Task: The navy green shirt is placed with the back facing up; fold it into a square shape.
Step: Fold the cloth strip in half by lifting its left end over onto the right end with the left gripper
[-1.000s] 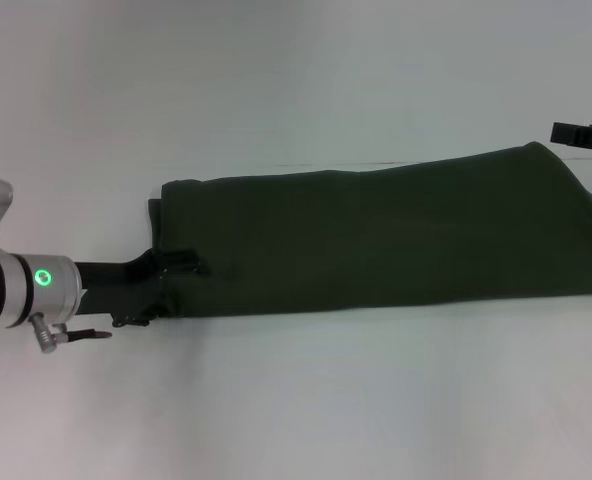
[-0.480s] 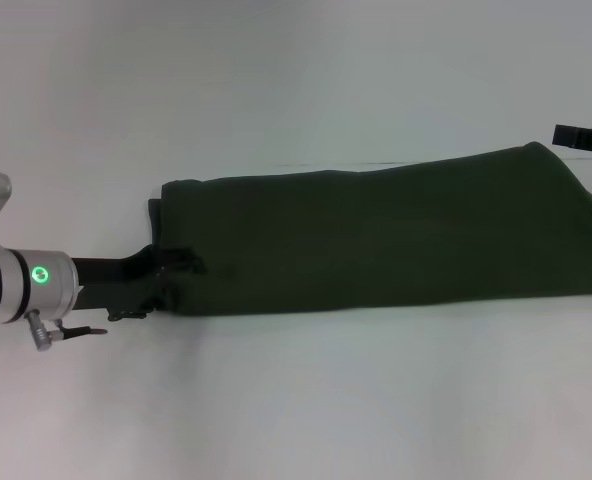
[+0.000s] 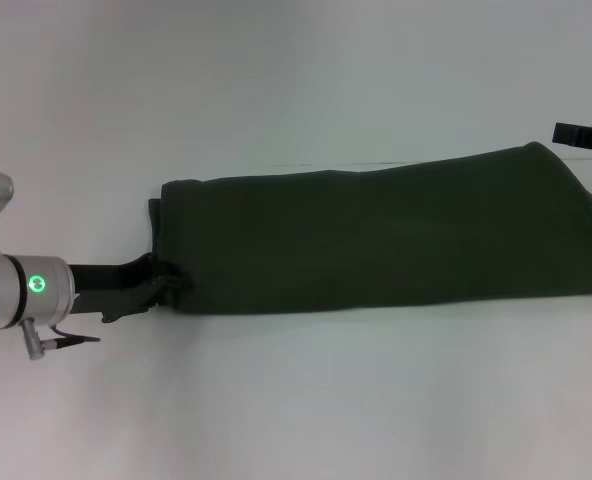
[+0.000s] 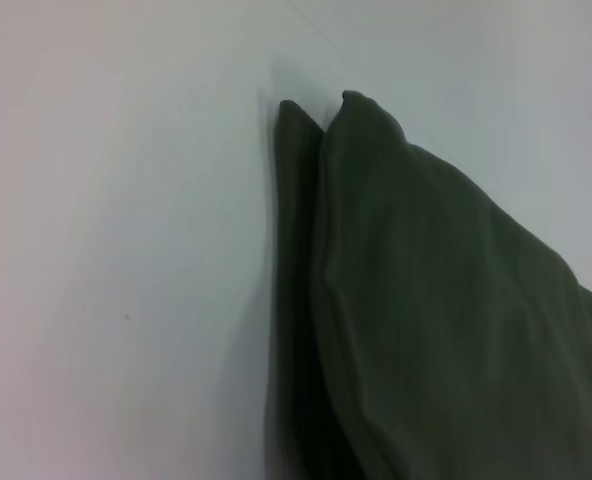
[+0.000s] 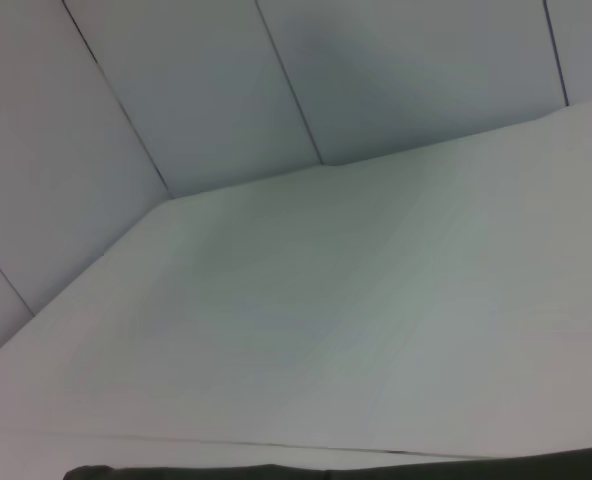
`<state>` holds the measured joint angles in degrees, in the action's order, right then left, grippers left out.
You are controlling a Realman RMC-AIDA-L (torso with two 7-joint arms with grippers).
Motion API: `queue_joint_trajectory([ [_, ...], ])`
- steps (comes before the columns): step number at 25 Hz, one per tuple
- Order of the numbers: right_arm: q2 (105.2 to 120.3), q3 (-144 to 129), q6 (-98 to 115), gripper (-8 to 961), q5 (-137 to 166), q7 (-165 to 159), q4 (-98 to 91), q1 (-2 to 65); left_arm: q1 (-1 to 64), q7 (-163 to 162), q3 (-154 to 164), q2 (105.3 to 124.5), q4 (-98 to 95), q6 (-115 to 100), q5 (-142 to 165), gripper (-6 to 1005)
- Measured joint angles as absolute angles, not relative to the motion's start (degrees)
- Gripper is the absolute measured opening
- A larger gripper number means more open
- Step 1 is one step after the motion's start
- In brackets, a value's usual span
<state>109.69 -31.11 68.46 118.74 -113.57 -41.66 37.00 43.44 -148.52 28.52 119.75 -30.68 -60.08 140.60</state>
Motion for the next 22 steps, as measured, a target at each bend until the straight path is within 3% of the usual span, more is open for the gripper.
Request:
queue_joint_trajectory([
  [11, 109.69, -31.11, 68.47, 773, 118.56, -113.36, -41.66, 36.91, 43.06, -148.14, 28.56, 119.79, -30.67, -59.95, 140.84, 81],
  [22, 110.09, -30.89, 68.3, 772, 117.8, -113.67, -40.77, 36.02, 40.75, -143.98, 28.29, 119.59, -34.86, -65.39, 140.38, 36],
])
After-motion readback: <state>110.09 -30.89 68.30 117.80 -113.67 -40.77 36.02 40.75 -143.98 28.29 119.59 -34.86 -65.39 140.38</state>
